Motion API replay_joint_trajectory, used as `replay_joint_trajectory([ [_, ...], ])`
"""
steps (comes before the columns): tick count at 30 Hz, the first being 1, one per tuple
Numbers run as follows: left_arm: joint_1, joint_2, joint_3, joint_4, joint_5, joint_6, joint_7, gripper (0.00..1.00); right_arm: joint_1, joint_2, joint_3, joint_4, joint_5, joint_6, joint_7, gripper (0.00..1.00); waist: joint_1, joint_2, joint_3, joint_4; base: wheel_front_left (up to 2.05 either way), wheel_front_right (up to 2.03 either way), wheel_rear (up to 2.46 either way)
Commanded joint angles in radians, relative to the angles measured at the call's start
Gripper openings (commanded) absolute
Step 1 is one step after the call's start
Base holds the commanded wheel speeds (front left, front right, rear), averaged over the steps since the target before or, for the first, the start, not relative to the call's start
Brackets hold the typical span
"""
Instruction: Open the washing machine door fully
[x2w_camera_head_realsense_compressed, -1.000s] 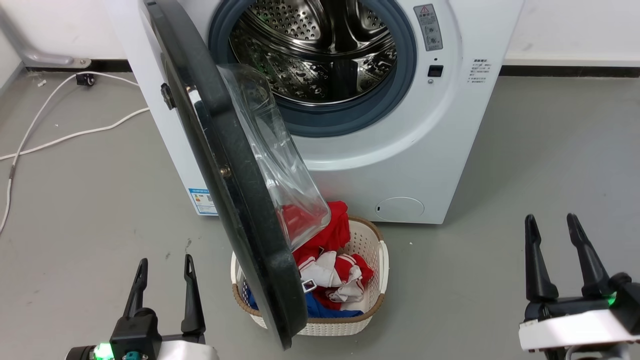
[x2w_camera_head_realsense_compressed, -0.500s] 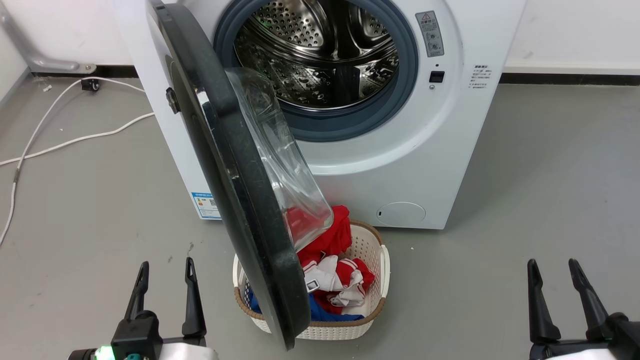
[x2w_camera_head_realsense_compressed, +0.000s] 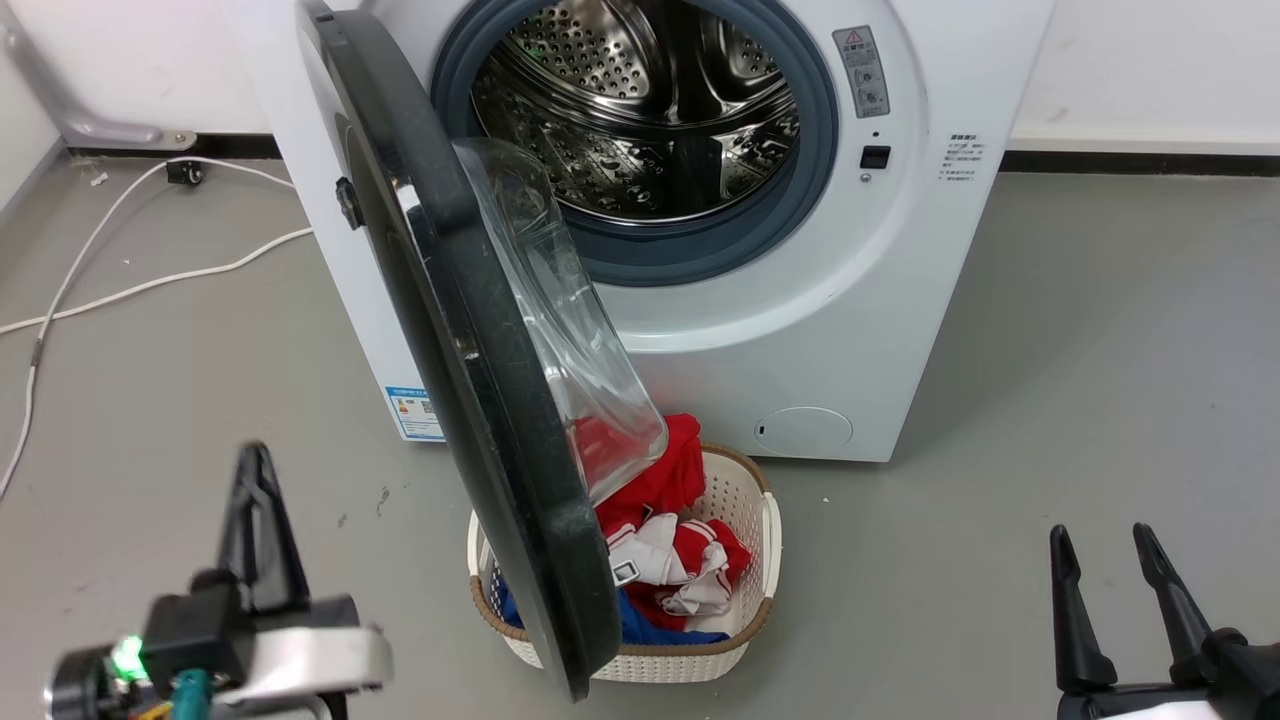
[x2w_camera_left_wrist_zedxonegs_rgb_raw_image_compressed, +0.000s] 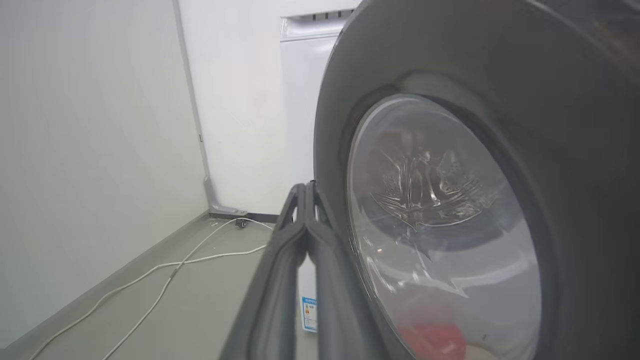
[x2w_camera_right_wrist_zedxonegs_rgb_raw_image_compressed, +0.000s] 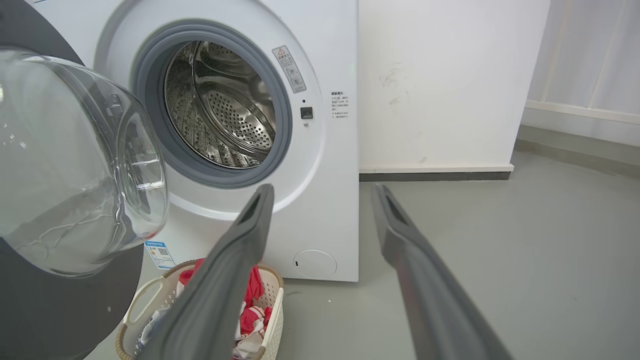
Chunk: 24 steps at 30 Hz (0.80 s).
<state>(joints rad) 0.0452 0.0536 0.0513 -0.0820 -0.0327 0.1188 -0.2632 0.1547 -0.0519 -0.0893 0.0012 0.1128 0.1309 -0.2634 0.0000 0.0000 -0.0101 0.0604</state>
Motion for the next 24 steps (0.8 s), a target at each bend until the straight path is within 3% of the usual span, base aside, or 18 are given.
replay_joint_trajectory([
  [1,-0.013,0.005,0.004,-0.014,0.006,0.005,-0.003,0.00,0.004,0.003,-0.001,-0.002,-0.006,0.000,-0.002,1.00,0.0000,0.0000,0.000,0.000,0.00,0.00,0.00],
  [10,-0.107,0.019,-0.036,-0.246,0.045,-0.018,-0.002,0.00,-0.001,0.003,0.002,-0.012,-0.010,0.000,-0.002,1.00,0.0000,0.0000,0.000,-0.005,0.00,0.00,0.00],
  [17,-0.164,0.014,-0.199,-0.348,0.084,-0.064,-0.002,0.00,0.002,0.003,0.007,-0.020,-0.015,0.000,-0.002,1.00,0.0000,0.0000,0.002,-0.011,0.00,0.00,0.00],
  [24,-0.190,0.008,-0.389,-0.345,0.085,-0.121,-0.002,0.00,0.003,0.003,0.012,-0.026,-0.024,0.000,-0.002,1.00,0.0000,0.0000,0.007,-0.010,0.00,0.00,0.00],
])
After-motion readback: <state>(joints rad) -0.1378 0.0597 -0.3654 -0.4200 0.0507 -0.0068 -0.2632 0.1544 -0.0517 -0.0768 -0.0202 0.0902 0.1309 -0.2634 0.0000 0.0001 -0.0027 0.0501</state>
